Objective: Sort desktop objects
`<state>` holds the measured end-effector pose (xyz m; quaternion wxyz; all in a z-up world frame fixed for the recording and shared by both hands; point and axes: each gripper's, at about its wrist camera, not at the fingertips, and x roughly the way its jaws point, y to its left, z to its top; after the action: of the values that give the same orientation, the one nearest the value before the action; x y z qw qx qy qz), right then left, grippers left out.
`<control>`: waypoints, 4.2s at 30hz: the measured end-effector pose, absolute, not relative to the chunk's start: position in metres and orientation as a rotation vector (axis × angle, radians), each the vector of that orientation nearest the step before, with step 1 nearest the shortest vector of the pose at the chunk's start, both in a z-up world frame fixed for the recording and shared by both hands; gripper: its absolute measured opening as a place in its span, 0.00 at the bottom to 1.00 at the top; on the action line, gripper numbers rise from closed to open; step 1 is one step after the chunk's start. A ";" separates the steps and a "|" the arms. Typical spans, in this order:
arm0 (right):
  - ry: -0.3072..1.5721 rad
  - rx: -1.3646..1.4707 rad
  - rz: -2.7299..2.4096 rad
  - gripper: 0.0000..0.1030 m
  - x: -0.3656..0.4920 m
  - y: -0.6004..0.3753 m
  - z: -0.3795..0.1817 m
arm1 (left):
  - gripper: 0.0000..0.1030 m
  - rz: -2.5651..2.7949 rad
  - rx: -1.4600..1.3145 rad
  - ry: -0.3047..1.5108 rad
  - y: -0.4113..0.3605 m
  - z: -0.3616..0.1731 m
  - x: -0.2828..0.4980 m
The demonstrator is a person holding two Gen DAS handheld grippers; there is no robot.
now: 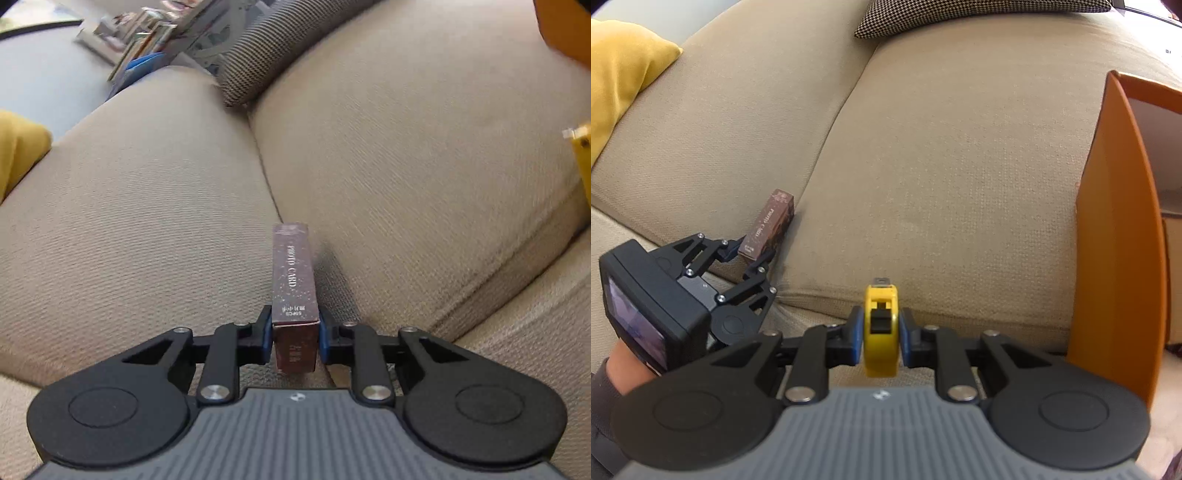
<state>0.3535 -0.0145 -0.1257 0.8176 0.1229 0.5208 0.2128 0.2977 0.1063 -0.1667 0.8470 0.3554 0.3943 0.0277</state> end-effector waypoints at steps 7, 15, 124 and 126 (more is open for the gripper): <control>1.063 0.319 0.456 0.20 0.327 -0.039 -0.097 | 0.25 0.037 0.369 0.838 0.116 -0.103 0.268; 0.940 0.382 0.365 0.20 0.274 -0.107 -0.051 | 0.25 -0.160 0.144 0.721 0.068 -0.018 0.216; 0.716 0.099 0.061 0.71 0.088 -0.204 -0.031 | 0.82 -0.200 -0.043 0.727 -0.060 0.008 0.080; 0.721 0.095 0.063 0.71 0.089 -0.202 -0.033 | 0.82 -0.201 -0.041 0.734 -0.060 0.006 0.080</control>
<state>0.0891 -0.2021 -0.0333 0.9342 0.0466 0.3523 0.0307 0.0801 -0.0596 0.0061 0.9284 -0.0198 0.3580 -0.0981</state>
